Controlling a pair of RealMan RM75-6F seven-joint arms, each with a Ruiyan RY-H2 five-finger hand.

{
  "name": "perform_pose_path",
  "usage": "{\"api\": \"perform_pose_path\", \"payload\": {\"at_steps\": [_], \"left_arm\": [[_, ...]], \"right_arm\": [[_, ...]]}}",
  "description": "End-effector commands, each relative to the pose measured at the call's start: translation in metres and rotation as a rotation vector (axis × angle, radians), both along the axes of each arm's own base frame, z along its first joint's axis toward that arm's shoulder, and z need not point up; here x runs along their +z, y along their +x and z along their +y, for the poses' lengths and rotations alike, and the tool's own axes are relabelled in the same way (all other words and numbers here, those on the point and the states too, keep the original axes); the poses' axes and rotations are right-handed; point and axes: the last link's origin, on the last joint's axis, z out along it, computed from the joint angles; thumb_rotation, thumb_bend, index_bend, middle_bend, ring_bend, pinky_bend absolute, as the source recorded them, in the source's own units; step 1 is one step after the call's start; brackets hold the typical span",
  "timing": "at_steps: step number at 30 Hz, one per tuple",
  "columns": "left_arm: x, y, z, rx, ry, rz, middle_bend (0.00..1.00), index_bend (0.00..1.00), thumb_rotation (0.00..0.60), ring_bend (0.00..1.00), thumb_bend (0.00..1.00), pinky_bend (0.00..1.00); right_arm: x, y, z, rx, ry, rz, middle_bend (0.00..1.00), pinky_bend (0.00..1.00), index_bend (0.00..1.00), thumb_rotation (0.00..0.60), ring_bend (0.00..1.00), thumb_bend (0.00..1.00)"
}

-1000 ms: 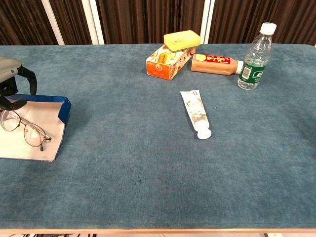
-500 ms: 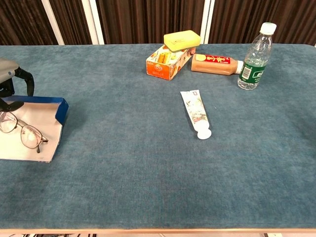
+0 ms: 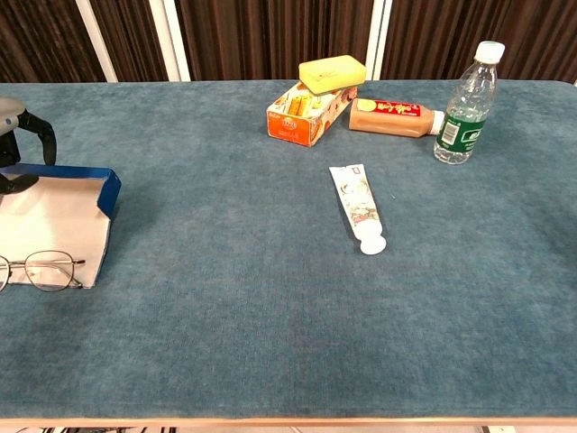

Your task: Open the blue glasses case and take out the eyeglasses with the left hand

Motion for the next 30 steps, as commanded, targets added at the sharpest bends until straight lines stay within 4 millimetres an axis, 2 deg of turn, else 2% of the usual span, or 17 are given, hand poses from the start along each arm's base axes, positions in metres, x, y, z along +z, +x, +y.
{"api": "perform_pose_path", "payload": {"at_steps": [1,7,9,11,13,17,21,26,30], "left_arm": [[-0.001,-0.003,-0.001,0.011,-0.002,0.002,1.00,0.55,0.600,0.95,0.42,1.00],[-0.004,-0.011,0.009,0.055,0.020,0.002,1.00,0.49,0.600,0.95,0.41,1.00],[-0.004,-0.015,0.014,0.071,0.032,0.004,1.00,0.42,0.600,0.94,0.34,1.00],[-0.002,-0.018,0.018,0.089,0.049,0.009,1.00,0.29,0.600,0.93,0.22,1.00],[0.000,-0.020,0.020,0.097,0.063,0.009,1.00,0.23,0.600,0.92,0.14,1.00],[0.005,-0.023,0.021,0.111,0.081,0.002,1.00,0.18,0.600,0.91,0.10,1.00],[0.009,-0.020,0.015,0.118,0.087,-0.051,1.00,0.20,0.600,0.91,0.12,1.00],[0.012,-0.007,-0.008,0.098,0.053,-0.132,1.00,0.37,0.600,0.94,0.22,1.00],[0.012,-0.001,-0.028,0.123,0.009,-0.168,1.00,0.43,0.600,0.97,0.25,1.00]], "right_arm": [[0.000,0.000,0.000,0.001,-0.001,0.000,0.00,0.19,0.00,0.600,0.00,0.12],[0.000,0.000,0.000,0.001,-0.001,0.000,0.00,0.19,0.00,0.600,0.00,0.12],[0.000,0.000,0.000,0.001,-0.002,-0.001,0.00,0.19,0.00,0.600,0.00,0.12],[0.000,0.000,0.000,0.001,-0.002,-0.001,0.00,0.19,0.00,0.600,0.00,0.12],[0.000,0.000,0.000,0.000,-0.002,-0.001,0.00,0.19,0.00,0.600,0.00,0.12],[0.000,0.000,0.000,0.001,-0.001,-0.001,0.00,0.19,0.00,0.600,0.00,0.12],[0.000,0.000,0.000,0.001,-0.002,0.000,0.00,0.19,0.00,0.600,0.00,0.12],[0.000,0.000,0.000,-0.002,0.000,0.003,0.00,0.19,0.00,0.600,0.00,0.12],[0.000,0.000,0.000,-0.001,-0.001,0.003,0.00,0.19,0.00,0.600,0.00,0.12]]}}
